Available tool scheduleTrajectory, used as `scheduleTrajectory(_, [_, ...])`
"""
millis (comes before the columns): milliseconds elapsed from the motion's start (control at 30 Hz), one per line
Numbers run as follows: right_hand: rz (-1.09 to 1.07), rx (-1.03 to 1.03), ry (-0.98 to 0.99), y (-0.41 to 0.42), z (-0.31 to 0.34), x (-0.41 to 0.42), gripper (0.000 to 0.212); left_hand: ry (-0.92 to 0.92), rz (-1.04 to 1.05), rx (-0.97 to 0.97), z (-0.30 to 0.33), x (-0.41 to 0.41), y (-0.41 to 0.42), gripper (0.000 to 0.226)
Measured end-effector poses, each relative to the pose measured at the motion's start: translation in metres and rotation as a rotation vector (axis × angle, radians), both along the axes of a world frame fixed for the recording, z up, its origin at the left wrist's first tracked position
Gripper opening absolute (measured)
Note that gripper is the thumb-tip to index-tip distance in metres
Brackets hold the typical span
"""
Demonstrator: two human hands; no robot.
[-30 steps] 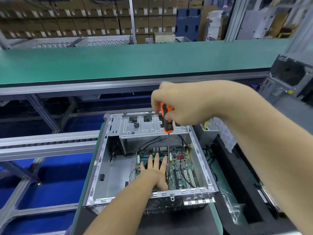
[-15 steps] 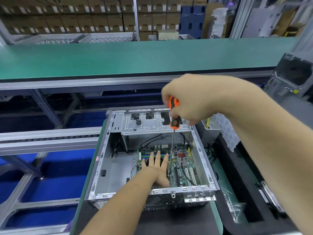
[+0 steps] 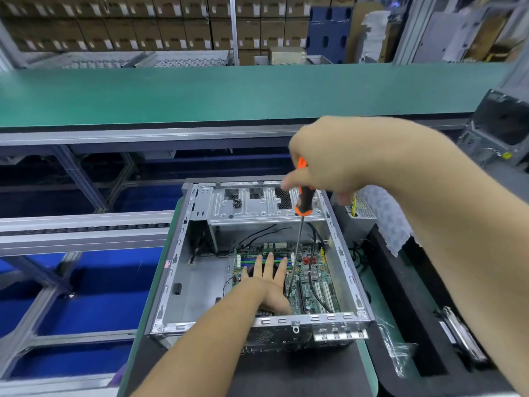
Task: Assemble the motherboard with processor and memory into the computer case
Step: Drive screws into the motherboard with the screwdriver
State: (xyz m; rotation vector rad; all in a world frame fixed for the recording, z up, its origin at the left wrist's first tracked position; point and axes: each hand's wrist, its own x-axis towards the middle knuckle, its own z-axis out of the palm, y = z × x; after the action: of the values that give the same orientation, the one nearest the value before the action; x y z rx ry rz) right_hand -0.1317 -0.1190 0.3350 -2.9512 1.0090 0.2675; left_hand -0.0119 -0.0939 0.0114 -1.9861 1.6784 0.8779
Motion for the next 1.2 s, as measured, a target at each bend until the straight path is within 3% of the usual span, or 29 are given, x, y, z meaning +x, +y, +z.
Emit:
scheduleTrajectory(67, [-0.003, -0.042, 0.022, -0.0010, -0.0023, 0.0000, 0.040, -0.006, -0.008, 0.008, -0.0011, 0.0004, 0.0003, 0.122])
scheduleTrajectory(167, [0.071, 0.017, -0.036, -0.0019, -0.0067, 0.0011, 0.020, -0.014, -0.014, 0.006, -0.0028, 0.0011, -0.0021, 0.122])
scheduleTrajectory(267, [-0.009, -0.067, -0.002, -0.0002, -0.0021, 0.0009, 0.043, -0.009, -0.009, 0.013, -0.0023, 0.0014, -0.0008, 0.121])
scheduleTrajectory(400, [0.091, 0.023, -0.055, 0.0032, -0.0034, -0.0002, 0.015, -0.003, -0.011, 0.002, -0.0005, 0.0014, -0.0017, 0.118])
scheduleTrajectory(500, [-0.003, -0.090, -0.005, 0.0017, -0.0021, 0.0018, 0.041, 0.010, -0.014, 0.001, 0.0015, 0.0008, 0.0009, 0.117])
scheduleTrajectory(633, [0.063, -0.013, 0.009, 0.0014, -0.0021, 0.0015, 0.019, 0.004, -0.025, -0.009, 0.0045, 0.0003, 0.0001, 0.116])
scheduleTrajectory(733, [-0.016, -0.083, 0.047, 0.0014, 0.0018, 0.0004, 0.041, 0.007, -0.013, -0.011, 0.0041, -0.0007, 0.0019, 0.115])
scheduleTrajectory(867, [0.052, 0.005, 0.038, 0.0038, -0.0007, 0.0010, 0.025, 0.007, -0.017, -0.005, 0.0039, -0.0004, -0.0001, 0.117])
scheduleTrajectory(933, [-0.022, -0.077, 0.077, 0.0063, 0.0026, 0.0029, 0.044, 0.014, -0.004, -0.001, 0.0046, -0.0002, 0.0014, 0.117])
scheduleTrajectory(1100, [0.072, 0.003, -0.016, 0.0072, -0.0046, -0.0009, 0.021, 0.005, -0.022, 0.005, 0.0061, -0.0010, 0.0008, 0.117])
scheduleTrajectory(1200, [-0.065, -0.214, 0.048, 0.0026, -0.0026, -0.0002, 0.051, 0.011, -0.011, 0.000, 0.0070, -0.0013, 0.0032, 0.117])
